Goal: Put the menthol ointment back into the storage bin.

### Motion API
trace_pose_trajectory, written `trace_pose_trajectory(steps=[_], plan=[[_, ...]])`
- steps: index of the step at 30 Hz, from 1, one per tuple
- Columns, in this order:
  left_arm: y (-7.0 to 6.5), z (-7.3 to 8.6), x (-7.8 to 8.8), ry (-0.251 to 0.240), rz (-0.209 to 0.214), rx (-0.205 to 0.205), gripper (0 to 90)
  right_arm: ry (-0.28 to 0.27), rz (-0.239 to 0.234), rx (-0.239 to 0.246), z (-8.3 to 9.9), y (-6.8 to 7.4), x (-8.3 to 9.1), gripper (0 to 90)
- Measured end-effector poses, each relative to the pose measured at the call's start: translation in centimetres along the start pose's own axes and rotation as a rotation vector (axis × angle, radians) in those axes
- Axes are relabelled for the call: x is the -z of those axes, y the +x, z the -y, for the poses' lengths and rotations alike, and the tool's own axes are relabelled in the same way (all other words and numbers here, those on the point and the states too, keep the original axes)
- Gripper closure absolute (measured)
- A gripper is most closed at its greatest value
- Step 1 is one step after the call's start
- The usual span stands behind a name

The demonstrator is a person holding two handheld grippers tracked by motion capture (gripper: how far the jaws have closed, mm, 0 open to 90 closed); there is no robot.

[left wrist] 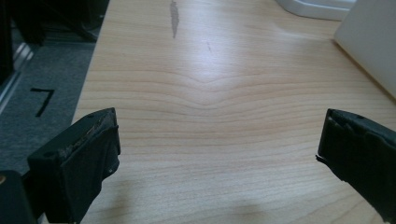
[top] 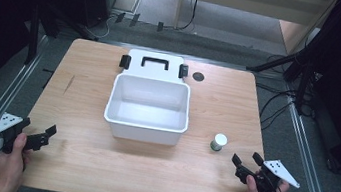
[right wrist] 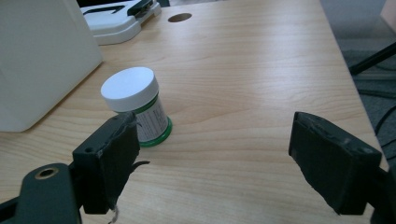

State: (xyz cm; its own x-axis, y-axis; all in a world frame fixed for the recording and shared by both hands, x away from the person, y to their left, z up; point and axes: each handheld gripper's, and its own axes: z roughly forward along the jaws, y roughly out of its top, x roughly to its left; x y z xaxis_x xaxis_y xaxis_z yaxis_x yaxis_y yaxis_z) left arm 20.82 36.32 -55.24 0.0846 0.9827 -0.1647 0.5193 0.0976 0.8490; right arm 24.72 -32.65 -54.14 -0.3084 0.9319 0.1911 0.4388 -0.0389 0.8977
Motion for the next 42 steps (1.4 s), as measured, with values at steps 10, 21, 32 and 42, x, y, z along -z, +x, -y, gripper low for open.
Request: trace_pose_trajectory(steps=[10, 21, 32, 42], plan=[[0.0, 0.0, 0.0, 0.000, -0.017, 0.008, 0.0, 0.199, -0.009, 0.080, -0.4, 1.0, -0.7, 15.1], [0.0, 0.0, 0.0, 0.011, -0.009, 0.014, 0.0, 0.503, -0.017, 0.169, -3.3, 1.7, -1.8, 16.1], [0.0, 0.0, -0.1, 0.026, -0.006, 0.012, 0.0, 0.841, -0.018, 0.346, -5.8, 3.9, -3.5, 14.3], [0.0, 0.1, -0.1, 0.024, -0.003, 0.017, 0.0, 1.041, -0.040, 0.468, -7.8, 6.6, -5.5, 13.7]])
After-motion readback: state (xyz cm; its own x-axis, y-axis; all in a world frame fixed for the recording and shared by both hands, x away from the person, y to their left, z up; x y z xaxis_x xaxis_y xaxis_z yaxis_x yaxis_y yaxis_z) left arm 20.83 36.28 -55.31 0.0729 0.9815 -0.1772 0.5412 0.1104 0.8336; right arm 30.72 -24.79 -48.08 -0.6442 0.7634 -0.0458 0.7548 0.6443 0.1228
